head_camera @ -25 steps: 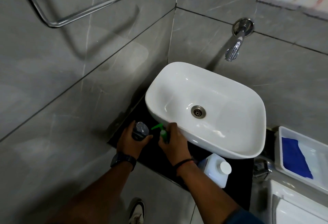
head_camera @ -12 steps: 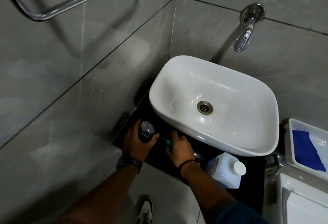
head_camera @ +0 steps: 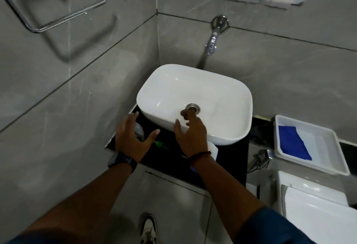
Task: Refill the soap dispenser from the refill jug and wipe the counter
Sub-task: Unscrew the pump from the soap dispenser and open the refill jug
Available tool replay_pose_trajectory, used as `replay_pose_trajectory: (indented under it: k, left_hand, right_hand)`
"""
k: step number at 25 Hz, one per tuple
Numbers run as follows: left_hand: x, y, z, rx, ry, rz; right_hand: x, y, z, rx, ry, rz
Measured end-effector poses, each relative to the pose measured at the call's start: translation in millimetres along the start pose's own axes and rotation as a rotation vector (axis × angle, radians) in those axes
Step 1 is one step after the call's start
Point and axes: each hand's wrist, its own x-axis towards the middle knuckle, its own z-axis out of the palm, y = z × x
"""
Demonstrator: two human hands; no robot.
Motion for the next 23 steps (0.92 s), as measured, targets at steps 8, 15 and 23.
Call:
replay_pose_trajectory:
  k: [8, 15, 23]
  left_hand:
    - [-51, 89, 64, -0.21, -0.389, 0.318]
    - [-56, 101, 81, -0.272, -0.489, 0.347]
    - [-70, 112, 82, -0.327, -0.348, 0.125]
  right_hand:
    - [-59, 84, -89, 0.173, -0.125, 0.295]
    - [-70, 119, -68, 0.142, -0.406, 0.301]
    - [-64, 127, -65, 0.057, -0.381, 0.394]
